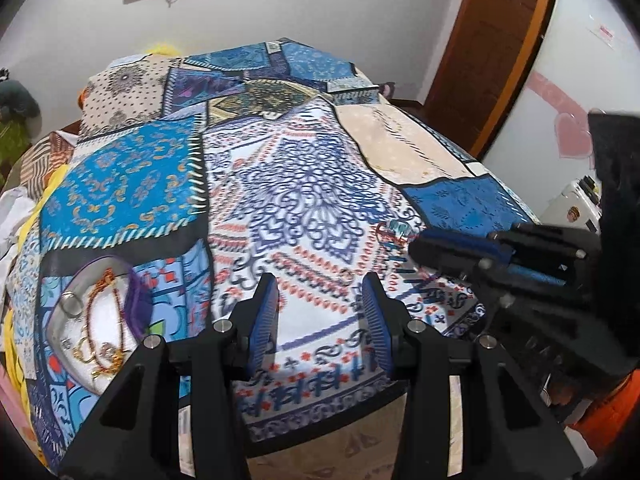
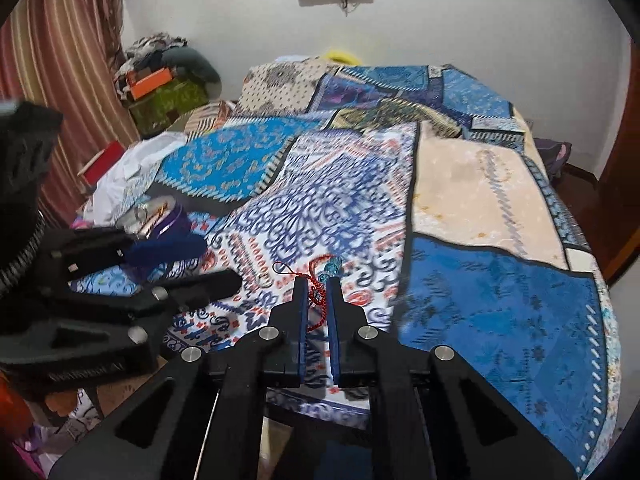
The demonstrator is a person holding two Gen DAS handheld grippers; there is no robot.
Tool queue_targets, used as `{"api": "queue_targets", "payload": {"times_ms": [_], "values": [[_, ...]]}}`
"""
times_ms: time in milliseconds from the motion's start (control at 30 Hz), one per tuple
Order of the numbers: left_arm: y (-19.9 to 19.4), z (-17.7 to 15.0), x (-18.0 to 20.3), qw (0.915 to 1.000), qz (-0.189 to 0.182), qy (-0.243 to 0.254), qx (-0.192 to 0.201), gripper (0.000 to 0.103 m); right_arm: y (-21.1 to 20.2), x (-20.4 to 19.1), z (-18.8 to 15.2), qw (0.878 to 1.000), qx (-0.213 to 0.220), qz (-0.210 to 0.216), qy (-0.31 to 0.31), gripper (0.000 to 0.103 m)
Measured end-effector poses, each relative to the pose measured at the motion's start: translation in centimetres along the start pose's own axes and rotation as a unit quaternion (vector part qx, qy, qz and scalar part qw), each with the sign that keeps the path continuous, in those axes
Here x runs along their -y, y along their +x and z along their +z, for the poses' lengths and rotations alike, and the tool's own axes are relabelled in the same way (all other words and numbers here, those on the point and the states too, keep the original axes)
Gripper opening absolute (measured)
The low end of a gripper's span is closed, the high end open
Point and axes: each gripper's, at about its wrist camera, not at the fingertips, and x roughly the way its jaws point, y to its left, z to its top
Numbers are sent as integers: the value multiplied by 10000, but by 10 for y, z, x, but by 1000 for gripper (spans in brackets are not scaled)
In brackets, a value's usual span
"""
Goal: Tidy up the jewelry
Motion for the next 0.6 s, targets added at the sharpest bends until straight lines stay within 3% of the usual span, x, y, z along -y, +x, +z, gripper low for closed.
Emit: {"api": "queue_targets", "payload": {"times_ms": [100, 233, 433, 600], "values": [[10, 0, 7, 9999, -57, 115, -104, 30, -7, 5, 3, 9999, 91, -58, 39, 8], [18, 0, 13, 9997, -28, 228, -118, 22, -10, 9, 3, 9998, 143, -79, 77, 8], [26, 0, 10, 9997, -160, 31, -172, 14, -7, 12, -2, 9997, 107, 3, 220, 8], [26, -1, 15, 9998, 45, 150, -113, 9, -6, 11, -2, 9996, 95, 29, 254, 8]]}}
